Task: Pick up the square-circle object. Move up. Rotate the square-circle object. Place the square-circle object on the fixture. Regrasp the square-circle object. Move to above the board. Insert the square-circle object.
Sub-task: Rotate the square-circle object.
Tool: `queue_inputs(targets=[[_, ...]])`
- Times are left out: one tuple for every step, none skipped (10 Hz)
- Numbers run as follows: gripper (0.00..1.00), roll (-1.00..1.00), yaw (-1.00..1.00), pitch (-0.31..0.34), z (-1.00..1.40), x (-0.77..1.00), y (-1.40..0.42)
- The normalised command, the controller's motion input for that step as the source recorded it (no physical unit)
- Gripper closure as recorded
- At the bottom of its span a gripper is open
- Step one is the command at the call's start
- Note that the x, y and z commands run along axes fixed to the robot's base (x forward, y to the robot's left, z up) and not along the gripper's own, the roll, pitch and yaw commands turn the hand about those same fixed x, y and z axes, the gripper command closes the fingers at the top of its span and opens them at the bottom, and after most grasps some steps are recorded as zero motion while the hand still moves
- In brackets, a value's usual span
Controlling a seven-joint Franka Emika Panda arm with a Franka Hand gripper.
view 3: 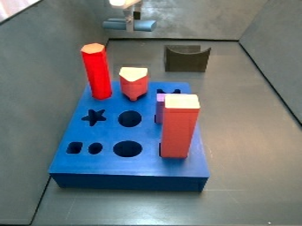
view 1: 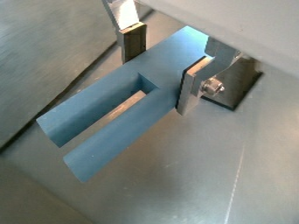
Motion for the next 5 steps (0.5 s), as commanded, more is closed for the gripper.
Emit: queue_inputs(targets=[[1.0, -0.01, -1.0, -0.004, 0.0, 0.02, 0.01], [1.0, -0.01, -1.0, -0.005, 0.0, 0.02, 0.01], [1.0, -0.01, -1.0, -0.005, 0.0, 0.02, 0.01], [1.0, -0.01, -1.0, -0.005, 0.0, 0.02, 0.01], [1.0, -0.01, -1.0, -0.006, 0.0, 0.02, 0.01]])
